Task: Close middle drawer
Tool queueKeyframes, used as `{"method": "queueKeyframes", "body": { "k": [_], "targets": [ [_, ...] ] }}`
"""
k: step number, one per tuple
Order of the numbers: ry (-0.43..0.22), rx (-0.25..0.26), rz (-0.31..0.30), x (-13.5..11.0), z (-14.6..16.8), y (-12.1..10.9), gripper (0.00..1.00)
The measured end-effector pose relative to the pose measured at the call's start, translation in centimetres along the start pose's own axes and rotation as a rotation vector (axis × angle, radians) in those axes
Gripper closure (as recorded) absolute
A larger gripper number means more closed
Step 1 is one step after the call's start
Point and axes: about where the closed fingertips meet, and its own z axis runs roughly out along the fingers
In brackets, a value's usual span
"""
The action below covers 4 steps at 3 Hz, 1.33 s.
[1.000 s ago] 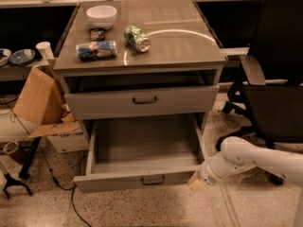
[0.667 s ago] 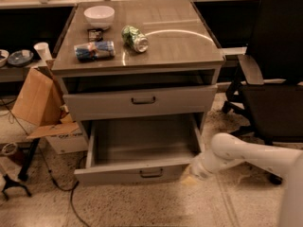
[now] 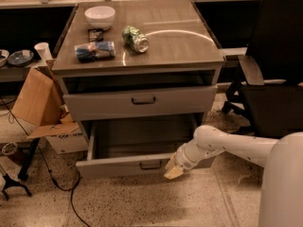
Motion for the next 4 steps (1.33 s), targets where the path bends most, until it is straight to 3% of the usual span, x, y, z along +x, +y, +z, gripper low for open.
{"method": "queueKeyframes", "body": {
  "k": [1,2,3,4],
  "targets": [
    [0.000,0.000,0.000,0.0,0.0,0.1,0.01],
    [-0.008,0.065,0.009,-1.3,-0.2,-1.4,0.00],
    [0.000,0.144,0.050,-2.3,-0.5,-3.6,0.00],
    [0.029,0.195,0.117,-1.6,-0.9,-5.4,0.19]
  ]
}}
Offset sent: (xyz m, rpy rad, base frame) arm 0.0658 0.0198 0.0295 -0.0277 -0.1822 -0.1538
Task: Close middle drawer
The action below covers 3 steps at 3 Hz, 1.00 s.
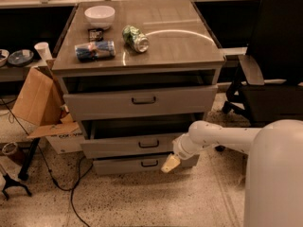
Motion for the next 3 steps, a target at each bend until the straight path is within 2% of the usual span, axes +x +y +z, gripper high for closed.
{"method": "queueKeyframes", "body": {
  "k": [2,3],
  "targets": [
    [0.107,0.125,0.159,5.7,-1.4,-5.4,0.66],
    [0.121,0.188,0.186,6.9,-2.2,-7.7,0.87]
  ]
}}
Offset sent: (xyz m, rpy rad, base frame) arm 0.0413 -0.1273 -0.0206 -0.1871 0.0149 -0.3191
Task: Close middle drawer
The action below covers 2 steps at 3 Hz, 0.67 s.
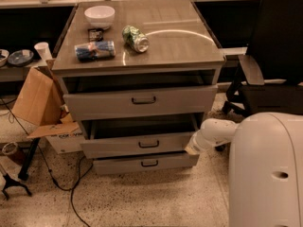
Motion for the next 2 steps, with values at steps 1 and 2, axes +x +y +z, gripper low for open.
{"method": "queueKeyframes", "body": {
  "k": [1,2],
  "targets": [
    [-0.031,0.024,-0.001,-0.7,0.2,-1.3,1.00],
    [-0.102,0.001,-0.042,-2.7,0.7,-0.8,0.81]
  ]
}}
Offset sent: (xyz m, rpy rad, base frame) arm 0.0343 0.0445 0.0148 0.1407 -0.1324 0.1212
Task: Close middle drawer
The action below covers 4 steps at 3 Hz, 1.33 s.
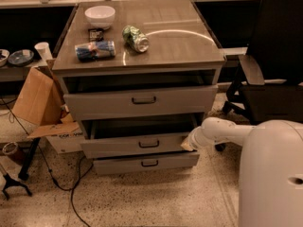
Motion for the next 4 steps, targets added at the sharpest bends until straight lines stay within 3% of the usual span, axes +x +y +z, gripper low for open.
{"method": "queueKeyframes", "body": {
  "k": [1,3,4],
  "targets": [
    [-0.078,-0.049,-0.048,-1.9,0.7,1.6,0.58],
    [-0.155,-0.085,-0.089,-3.6,0.9,3.4,0.11],
    [-0.156,-0.078,-0.080,-4.5,1.0,3.8,0.00]
  ]
}}
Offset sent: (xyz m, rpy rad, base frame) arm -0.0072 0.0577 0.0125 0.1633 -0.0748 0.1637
